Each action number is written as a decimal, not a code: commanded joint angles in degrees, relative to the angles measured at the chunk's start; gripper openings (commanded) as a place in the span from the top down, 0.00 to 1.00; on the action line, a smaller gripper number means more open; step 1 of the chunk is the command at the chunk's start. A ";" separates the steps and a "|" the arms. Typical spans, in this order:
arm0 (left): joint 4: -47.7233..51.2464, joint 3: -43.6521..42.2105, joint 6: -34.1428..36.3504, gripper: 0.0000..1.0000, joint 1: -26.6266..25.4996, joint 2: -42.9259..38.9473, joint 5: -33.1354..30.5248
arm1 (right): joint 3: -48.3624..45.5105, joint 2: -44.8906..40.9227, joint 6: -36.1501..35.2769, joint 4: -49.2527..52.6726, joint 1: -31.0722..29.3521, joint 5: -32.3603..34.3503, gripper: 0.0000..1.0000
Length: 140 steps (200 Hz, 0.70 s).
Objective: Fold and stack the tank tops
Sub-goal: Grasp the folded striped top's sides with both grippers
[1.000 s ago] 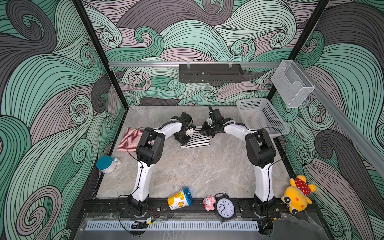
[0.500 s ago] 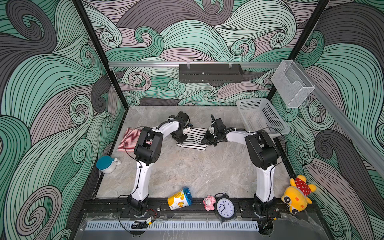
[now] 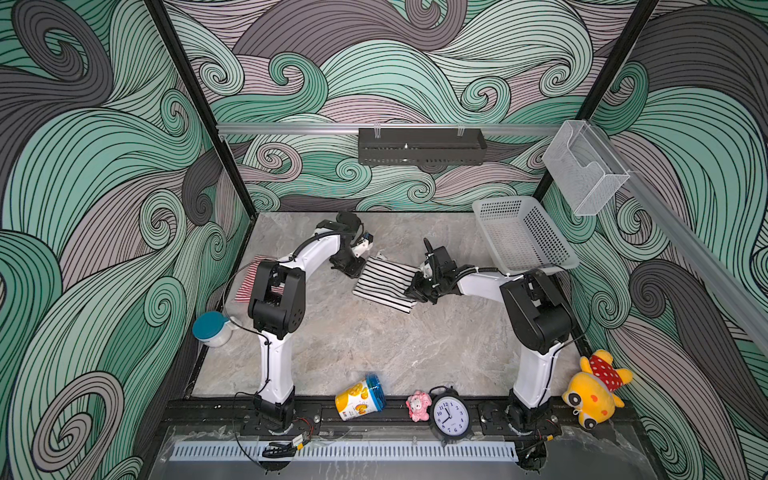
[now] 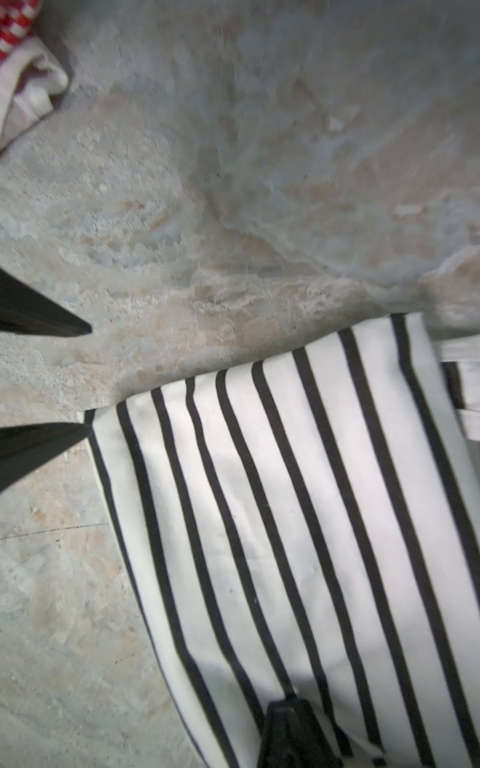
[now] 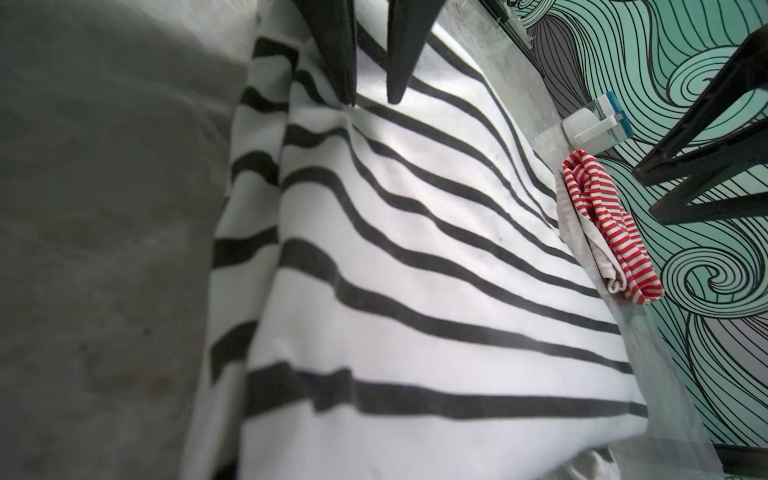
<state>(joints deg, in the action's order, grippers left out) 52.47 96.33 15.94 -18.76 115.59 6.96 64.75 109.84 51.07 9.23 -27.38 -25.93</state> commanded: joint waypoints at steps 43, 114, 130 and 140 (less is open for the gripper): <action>4.25 7.91 -5.41 0.57 4.60 9.00 12.87 | 9.01 4.11 -1.71 9.44 0.13 5.89 0.75; 5.13 9.99 -7.36 0.51 5.58 14.66 20.55 | 8.14 5.78 -2.97 13.53 0.39 9.82 0.74; 4.89 9.96 -7.75 0.48 5.49 15.39 20.55 | 7.47 5.79 -3.24 13.74 0.58 10.01 0.74; 5.20 10.47 -7.77 0.48 5.49 16.08 20.47 | 7.09 5.69 -3.43 13.93 0.75 10.40 0.74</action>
<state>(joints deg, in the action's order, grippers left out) 55.96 105.14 9.41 -13.34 129.80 25.36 73.80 115.07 48.47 18.63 -27.05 -19.00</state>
